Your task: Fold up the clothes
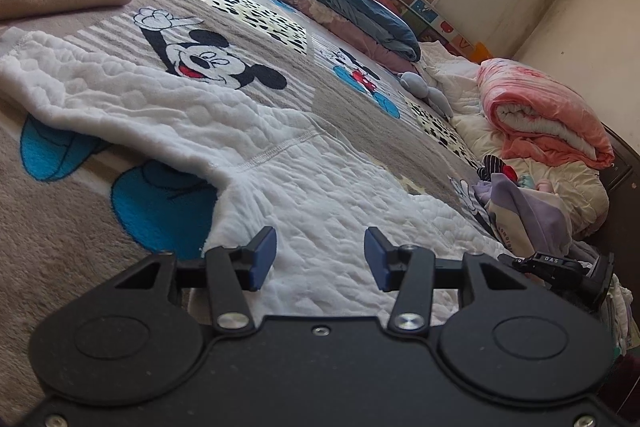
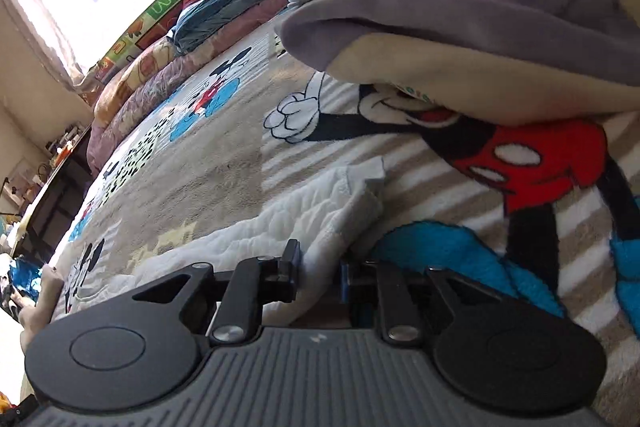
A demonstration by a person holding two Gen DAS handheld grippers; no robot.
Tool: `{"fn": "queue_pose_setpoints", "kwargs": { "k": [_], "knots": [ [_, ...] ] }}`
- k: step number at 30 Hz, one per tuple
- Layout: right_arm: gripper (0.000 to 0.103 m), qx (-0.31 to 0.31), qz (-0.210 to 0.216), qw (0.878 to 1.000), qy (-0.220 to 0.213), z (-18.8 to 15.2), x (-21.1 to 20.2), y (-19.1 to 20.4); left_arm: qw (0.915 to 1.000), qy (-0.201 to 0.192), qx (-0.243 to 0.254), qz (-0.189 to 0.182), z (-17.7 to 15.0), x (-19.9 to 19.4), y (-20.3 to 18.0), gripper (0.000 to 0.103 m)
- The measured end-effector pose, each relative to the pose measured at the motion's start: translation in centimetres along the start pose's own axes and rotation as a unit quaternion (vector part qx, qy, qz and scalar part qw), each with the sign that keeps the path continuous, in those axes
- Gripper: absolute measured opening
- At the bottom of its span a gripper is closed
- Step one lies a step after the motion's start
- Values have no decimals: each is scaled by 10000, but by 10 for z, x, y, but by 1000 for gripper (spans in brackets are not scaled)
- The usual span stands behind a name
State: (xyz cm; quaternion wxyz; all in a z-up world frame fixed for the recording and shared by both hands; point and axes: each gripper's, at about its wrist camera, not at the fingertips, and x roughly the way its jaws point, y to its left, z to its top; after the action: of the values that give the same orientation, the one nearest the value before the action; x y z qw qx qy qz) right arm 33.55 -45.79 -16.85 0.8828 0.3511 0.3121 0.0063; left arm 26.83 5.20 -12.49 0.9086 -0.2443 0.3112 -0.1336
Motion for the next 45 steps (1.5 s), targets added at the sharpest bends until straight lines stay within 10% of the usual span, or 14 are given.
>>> {"fn": "queue_pose_setpoints", "kwargs": {
  "k": [3,5,6,12,16,21,26,33,39,45],
  "knots": [
    [49,668,402,9959,-454,-6,-11,-14,10000,50,52,-3,-1,1,-1,48],
    [37,326,334,9980,-419,-4,-7,-7,9998,107,122,95,-2,3,-2,48],
    [16,125,290,9986,-419,-3,-6,-2,9997,159,146,151,-3,5,-1,48],
    [12,-2073,433,9635,-1636,-1,-40,62,9988,310,269,252,-7,10,1,48],
    [13,-2236,-774,9710,-356,11,9,53,9976,361,480,348,-9,13,-4,48],
    [44,-2116,-1292,9674,-511,9,4,53,9974,413,501,327,-9,13,-4,50],
    [38,-2673,-865,9522,-1202,-9,-37,91,9968,438,569,353,-10,13,-7,52],
    [30,-3617,571,9302,-252,-60,-31,165,9964,457,602,371,-11,13,-8,52],
    [26,-3148,-190,9471,601,-61,20,136,9964,527,573,332,-9,12,-6,52],
    [27,-3820,-110,9232,399,-75,4,177,9949,665,686,320,-8,13,-8,56]
  ]
}}
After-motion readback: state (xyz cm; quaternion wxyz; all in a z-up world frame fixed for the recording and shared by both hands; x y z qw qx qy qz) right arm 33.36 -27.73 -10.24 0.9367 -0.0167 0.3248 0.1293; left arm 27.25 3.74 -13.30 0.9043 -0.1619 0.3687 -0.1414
